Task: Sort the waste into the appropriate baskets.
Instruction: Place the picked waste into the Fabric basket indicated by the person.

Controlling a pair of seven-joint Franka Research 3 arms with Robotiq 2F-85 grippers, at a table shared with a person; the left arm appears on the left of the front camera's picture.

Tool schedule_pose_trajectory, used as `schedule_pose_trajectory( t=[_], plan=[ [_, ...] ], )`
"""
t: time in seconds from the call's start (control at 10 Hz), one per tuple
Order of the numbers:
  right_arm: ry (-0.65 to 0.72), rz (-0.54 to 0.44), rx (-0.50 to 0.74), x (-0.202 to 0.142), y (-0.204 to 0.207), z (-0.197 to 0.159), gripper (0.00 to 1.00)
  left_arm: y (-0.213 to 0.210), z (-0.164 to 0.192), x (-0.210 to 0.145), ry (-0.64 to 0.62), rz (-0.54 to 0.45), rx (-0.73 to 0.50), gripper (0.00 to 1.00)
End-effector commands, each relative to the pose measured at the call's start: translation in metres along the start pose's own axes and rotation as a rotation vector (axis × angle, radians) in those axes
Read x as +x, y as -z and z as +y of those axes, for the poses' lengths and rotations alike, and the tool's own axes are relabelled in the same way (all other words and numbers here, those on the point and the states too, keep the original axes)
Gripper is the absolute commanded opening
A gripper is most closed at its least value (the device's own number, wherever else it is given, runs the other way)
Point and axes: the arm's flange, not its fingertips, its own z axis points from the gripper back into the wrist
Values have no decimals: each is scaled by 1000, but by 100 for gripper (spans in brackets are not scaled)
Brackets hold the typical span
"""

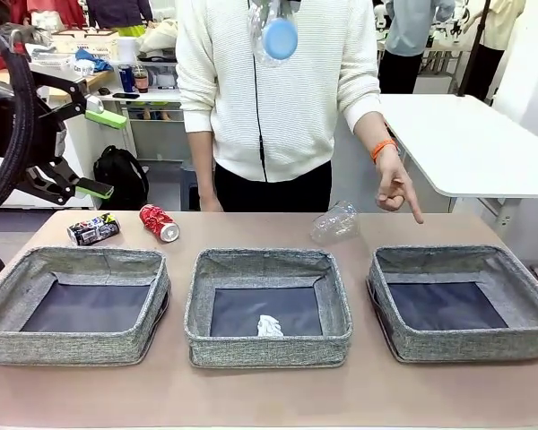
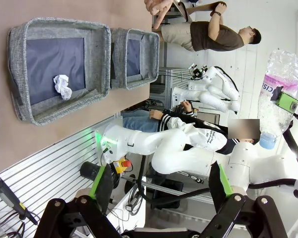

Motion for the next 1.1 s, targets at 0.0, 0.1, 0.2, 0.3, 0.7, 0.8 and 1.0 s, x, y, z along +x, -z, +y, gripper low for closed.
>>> schedule_pose_trajectory(
  t=[0.0, 0.1, 0.2, 0.3, 0.7, 0.8, 1.0],
  plan=[
    [5, -5, -4, -2, -1, -1, 14, -1, -1, 0, 14, 1, -23, 100],
    [5, -5, -4, -2, -1, -1, 14, -1, -1, 0, 14, 1, -23, 100],
    [0, 0, 0, 0, 0, 0, 14, -1, -1, 0, 14, 1, -23, 100],
    [-9, 8, -14, 6, 9, -12, 14, -1, -1, 0, 14, 1, -23, 100],
    [11, 167, -115, 26, 86, -151, 14, -1, -1, 0, 14, 1, -23, 100],
    [43, 162, -132, 24, 111, -185, 14, -1, -1, 0, 14, 1, -23, 100],
    [113, 160, -207, 18, 167, -246, 14, -1, -1, 0, 14, 1, -23, 100]
  ],
)
